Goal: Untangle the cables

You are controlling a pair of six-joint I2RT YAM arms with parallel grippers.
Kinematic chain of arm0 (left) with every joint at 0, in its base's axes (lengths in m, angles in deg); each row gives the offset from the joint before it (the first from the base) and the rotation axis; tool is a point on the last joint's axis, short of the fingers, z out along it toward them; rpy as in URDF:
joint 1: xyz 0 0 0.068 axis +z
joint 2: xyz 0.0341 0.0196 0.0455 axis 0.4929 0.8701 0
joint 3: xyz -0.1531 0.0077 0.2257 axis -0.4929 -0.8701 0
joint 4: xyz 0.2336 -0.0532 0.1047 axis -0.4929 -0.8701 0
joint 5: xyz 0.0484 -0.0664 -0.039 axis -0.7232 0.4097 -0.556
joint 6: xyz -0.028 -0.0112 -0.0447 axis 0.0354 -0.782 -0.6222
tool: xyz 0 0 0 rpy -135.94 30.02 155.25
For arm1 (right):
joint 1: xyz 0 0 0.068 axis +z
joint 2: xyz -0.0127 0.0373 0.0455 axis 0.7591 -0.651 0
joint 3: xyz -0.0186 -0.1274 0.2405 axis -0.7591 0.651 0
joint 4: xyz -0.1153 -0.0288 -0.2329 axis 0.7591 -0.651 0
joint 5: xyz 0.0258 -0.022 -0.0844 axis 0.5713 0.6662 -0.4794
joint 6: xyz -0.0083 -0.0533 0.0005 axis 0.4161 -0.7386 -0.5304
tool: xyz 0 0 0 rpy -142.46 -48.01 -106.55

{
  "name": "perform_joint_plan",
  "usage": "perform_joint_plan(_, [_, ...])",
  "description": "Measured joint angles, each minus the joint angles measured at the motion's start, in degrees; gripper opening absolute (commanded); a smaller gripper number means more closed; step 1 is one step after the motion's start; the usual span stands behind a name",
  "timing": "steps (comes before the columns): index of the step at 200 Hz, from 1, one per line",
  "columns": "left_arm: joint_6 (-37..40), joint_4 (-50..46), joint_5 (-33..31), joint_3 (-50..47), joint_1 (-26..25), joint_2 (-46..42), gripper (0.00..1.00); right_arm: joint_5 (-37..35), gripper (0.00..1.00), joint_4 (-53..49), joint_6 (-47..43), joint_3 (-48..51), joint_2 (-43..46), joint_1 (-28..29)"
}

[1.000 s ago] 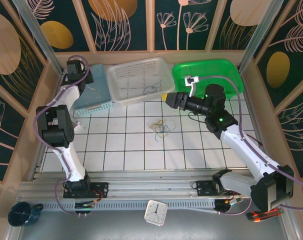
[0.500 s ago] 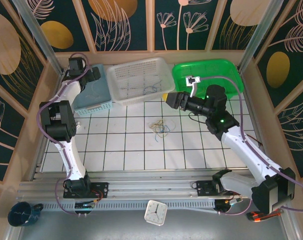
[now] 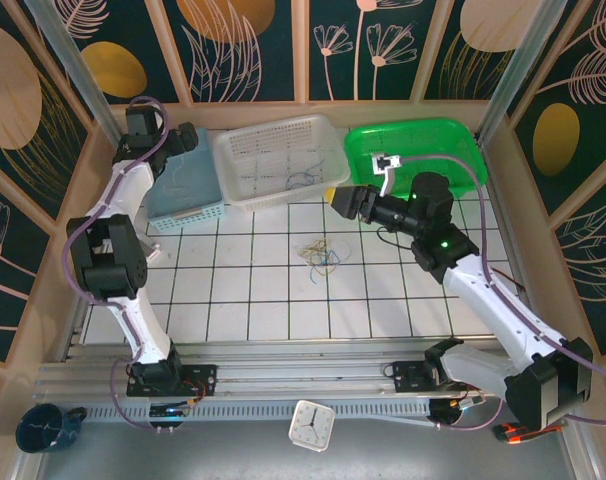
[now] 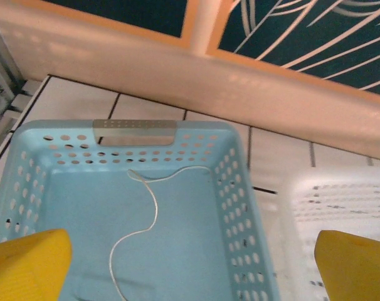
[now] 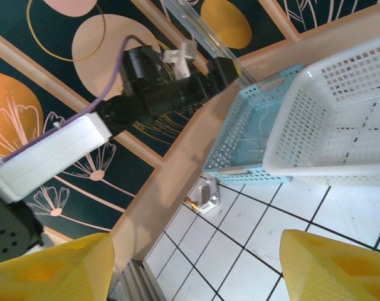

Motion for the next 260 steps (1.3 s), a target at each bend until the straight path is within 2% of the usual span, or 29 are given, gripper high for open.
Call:
perform_joint_plan(32, [-3.4,3.5,6.2,-8.4,0.0,-6.7,0.99,-2.4,0.70,-1.5,-0.9,2.4,0.0,0.0])
perform_joint_plan(91, [-11.3,12.4,15.6,-31.5,-1.3,-21.3,0.99,-8.0,0.69,-3.6,-2.6,7.3,-1.6,0.0])
perform_joint_plan(157, [-21.6,23.8,19.5,-48.9,-9.6,-37.3,0.99,-13.1,0.66,-5.7,-5.4,7.9,-7.1,-0.1])
perform_joint_plan(204, [-26.1,28.2,19.2,-52.2,-17.2,-39.2,0.99,-13.2,0.48,-4.2,-4.8,12.0,-10.7,-0.1])
perform_joint_plan(260, [-27.7,30.6,16.8,-53.4,-27.1,-35.0,0.99,-15.0,0.39,-2.9,-3.6,15.6,-12.6,4.0])
